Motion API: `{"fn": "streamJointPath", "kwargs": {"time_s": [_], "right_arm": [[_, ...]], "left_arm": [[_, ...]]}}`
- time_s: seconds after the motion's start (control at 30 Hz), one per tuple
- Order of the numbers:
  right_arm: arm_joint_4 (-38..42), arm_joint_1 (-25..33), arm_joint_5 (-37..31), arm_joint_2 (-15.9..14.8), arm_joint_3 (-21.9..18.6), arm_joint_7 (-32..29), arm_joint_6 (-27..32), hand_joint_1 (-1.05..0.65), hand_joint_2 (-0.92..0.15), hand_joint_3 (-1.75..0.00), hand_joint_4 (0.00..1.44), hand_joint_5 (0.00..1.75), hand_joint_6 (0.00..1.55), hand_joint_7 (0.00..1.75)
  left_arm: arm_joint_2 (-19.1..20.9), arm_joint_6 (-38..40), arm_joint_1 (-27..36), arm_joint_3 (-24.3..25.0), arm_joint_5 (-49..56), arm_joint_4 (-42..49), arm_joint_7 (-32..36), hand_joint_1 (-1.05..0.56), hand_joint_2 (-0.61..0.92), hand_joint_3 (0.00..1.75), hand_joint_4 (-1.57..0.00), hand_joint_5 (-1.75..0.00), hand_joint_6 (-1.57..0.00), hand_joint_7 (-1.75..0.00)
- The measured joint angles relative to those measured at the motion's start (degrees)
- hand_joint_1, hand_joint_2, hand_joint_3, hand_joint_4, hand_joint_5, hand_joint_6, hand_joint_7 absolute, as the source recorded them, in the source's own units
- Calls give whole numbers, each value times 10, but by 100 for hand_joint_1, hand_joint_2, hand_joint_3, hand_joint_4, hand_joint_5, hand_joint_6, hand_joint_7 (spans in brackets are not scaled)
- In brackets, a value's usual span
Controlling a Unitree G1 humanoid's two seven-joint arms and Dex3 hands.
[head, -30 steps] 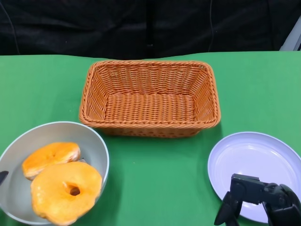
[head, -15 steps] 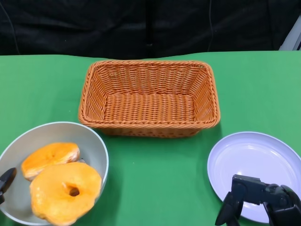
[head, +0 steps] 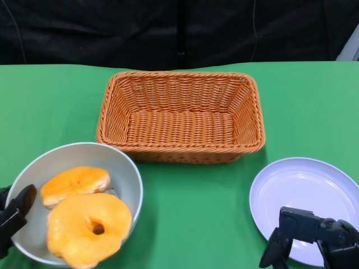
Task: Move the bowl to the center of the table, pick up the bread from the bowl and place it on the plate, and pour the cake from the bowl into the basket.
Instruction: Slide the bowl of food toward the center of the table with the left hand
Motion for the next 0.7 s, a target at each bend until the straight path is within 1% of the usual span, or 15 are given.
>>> {"fn": "streamJointPath", "kwargs": {"time_s": [0.3, 0.43, 0.7], "right_arm": [[-3, 2, 1, 0, 0, 2, 3, 10, -10, -175, 95, 175, 87, 146], [-3, 2, 1, 0, 0, 2, 3, 11, -10, -175, 95, 175, 87, 146], [-4, 2, 1, 0, 0, 2, 5, 11, -11, -175, 94, 175, 86, 146]], "left_arm": [[-32, 39, -9, 2, -30, -23, 16, -66, 92, 58, 0, 0, 0, 0], [-48, 61, -9, 1, -48, -36, 19, -66, 92, 60, 0, 0, 0, 0], [-73, 76, -11, -22, -56, -60, 28, -65, 92, 60, 0, 0, 0, 0]]}}
